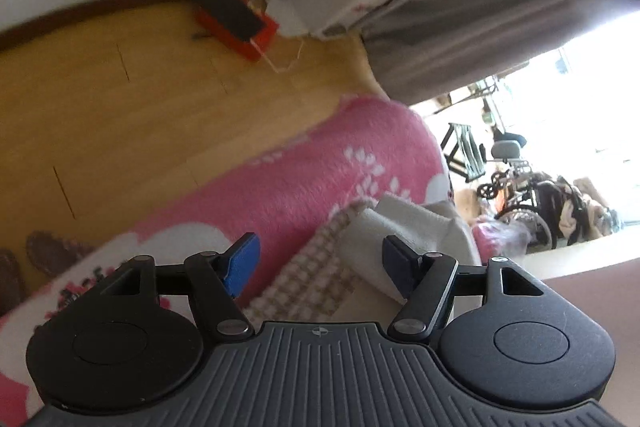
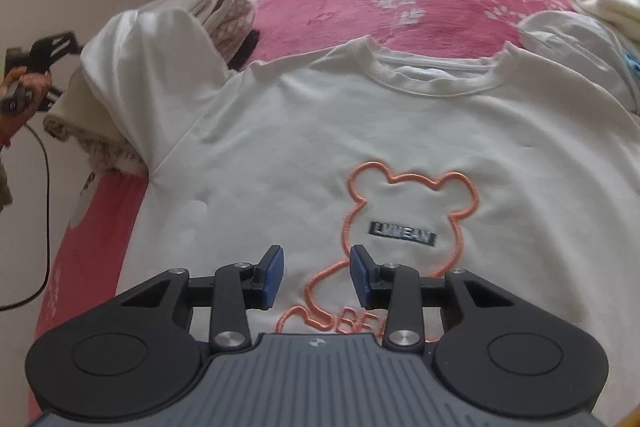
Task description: Fold clothes
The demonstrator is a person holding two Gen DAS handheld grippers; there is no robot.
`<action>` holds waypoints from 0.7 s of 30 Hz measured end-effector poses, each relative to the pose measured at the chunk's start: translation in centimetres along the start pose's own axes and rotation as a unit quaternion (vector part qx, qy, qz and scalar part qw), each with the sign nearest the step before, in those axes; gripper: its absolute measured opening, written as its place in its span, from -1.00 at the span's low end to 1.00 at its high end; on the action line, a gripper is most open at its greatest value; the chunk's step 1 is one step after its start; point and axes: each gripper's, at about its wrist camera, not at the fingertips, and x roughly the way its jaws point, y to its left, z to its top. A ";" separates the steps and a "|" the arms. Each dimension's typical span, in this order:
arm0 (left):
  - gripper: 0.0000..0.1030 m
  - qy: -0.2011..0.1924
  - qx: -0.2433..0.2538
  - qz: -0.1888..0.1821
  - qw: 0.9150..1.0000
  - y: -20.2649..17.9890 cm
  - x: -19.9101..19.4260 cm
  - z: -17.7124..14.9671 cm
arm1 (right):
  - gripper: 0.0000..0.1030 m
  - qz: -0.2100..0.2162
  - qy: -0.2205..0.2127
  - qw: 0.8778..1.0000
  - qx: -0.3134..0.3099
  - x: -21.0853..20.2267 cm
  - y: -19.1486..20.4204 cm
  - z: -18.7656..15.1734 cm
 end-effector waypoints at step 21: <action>-0.26 -0.022 -0.029 -0.062 0.997 -1.3 0.1 0.2 | -0.19 -0.028 0.019 0.999 -0.015 1.1 1.3 -1.2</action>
